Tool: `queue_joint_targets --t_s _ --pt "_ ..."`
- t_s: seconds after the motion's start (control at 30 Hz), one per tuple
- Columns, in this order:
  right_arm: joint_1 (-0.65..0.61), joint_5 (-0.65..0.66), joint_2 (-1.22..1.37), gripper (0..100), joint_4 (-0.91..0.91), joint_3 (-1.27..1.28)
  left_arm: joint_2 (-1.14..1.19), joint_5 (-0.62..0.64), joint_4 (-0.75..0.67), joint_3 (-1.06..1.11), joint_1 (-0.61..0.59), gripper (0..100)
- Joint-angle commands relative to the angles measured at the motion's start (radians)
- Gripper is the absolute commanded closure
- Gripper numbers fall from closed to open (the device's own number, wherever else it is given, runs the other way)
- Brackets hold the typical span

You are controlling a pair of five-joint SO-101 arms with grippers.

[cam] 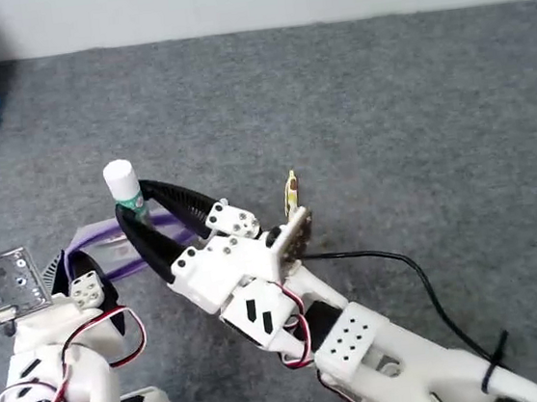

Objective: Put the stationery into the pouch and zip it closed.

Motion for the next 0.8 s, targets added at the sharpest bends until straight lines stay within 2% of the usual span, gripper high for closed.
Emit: queue_joint_targets --t_s 0.0,0.27,0.37,0.5,0.77 --pt "0.019 -0.009 0.027 99.1 -0.024 -0.006 0.003 -0.017 0.005 -0.039 0.003 99" --pt "0.024 -0.003 0.082 98.0 -0.022 0.003 0.003 -0.017 0.005 -0.039 0.003 99" --pt "0.024 0.000 0.079 88.7 -0.015 0.006 0.003 -0.017 0.005 -0.039 0.003 99" --pt "0.016 0.103 0.074 78.3 -0.021 0.037 0.003 -0.017 0.005 -0.038 0.003 99" --pt "0.007 0.132 -0.090 78.3 -0.013 0.149 0.003 -0.017 0.005 -0.038 0.003 99"
